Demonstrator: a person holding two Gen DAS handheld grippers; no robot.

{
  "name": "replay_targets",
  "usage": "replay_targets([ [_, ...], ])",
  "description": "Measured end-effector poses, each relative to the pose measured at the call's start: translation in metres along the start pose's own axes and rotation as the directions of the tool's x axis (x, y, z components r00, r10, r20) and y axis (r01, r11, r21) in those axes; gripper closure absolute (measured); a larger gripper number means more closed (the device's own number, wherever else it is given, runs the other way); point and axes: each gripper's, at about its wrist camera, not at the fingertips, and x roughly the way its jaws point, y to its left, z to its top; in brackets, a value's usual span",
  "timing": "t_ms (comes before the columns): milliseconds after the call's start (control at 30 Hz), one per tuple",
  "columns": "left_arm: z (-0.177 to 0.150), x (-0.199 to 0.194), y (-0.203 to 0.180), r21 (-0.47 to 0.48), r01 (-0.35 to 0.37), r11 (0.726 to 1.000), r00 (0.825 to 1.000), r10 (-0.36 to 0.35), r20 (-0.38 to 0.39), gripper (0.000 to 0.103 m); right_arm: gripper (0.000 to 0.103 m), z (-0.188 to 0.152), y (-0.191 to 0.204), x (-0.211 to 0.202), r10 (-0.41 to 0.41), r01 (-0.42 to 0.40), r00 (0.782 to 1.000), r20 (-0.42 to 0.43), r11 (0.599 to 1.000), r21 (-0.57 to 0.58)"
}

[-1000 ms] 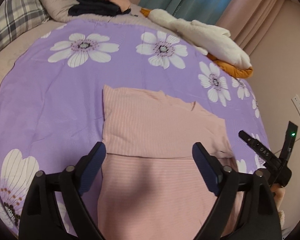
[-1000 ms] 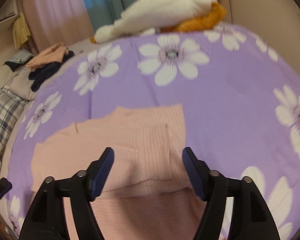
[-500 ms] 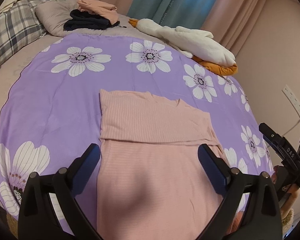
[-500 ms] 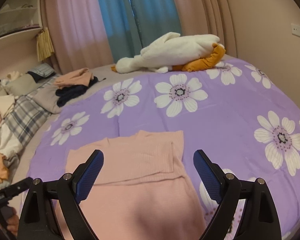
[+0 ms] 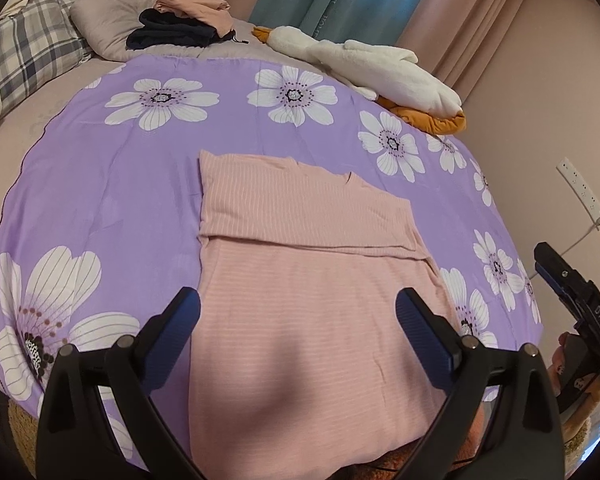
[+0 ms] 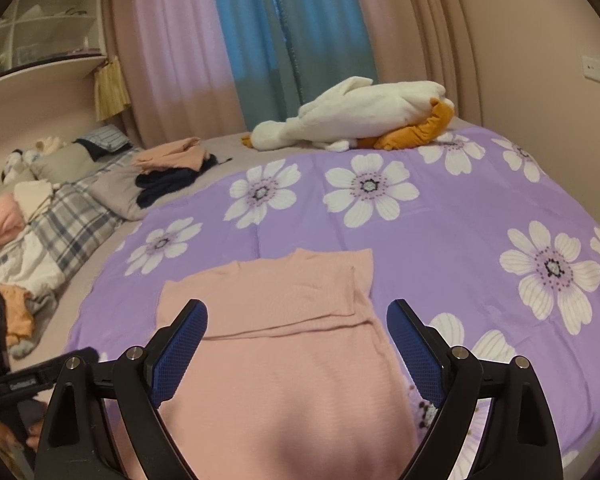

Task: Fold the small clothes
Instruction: 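Move both grippers to the hem of the folded shirt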

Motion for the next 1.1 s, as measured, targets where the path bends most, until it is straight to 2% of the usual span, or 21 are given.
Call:
replay_targets([
  [233, -0.011, -0.002, 0.005, -0.005, -0.005, 1.0, 1.0, 0.005, -0.016, 0.005, 0.012, -0.01, 0.004, -0.001, 0.007, -0.007, 1.0, -0.017, 1.0, -0.002],
  [567, -0.036, 0.009, 0.019, -0.007, -0.034, 0.999, 0.996, 0.033, -0.081, 0.005, 0.012, -0.037, -0.003, -0.003, -0.005, 0.004, 0.996, -0.089, 1.0, -0.006],
  [733, -0.05, 0.006, 0.029, -0.01, -0.044, 0.999, 0.996, 0.043, -0.082, 0.006, 0.012, -0.053, -0.012, -0.007, -0.012, 0.014, 0.992, -0.126, 1.0, 0.017],
  [933, -0.074, 0.007, 0.049, -0.046, -0.06, 0.997, 0.991, 0.054, -0.122, 0.01, 0.012, -0.084, -0.024, -0.007, -0.025, 0.034, 0.976, -0.217, 0.999, 0.035],
  [1100, -0.098, 0.013, 0.06, -0.076, -0.045, 0.996, 0.98, 0.029, -0.197, 0.022, 0.013, -0.113, -0.04, -0.005, -0.043, 0.07, 0.949, -0.311, 0.995, 0.074],
])
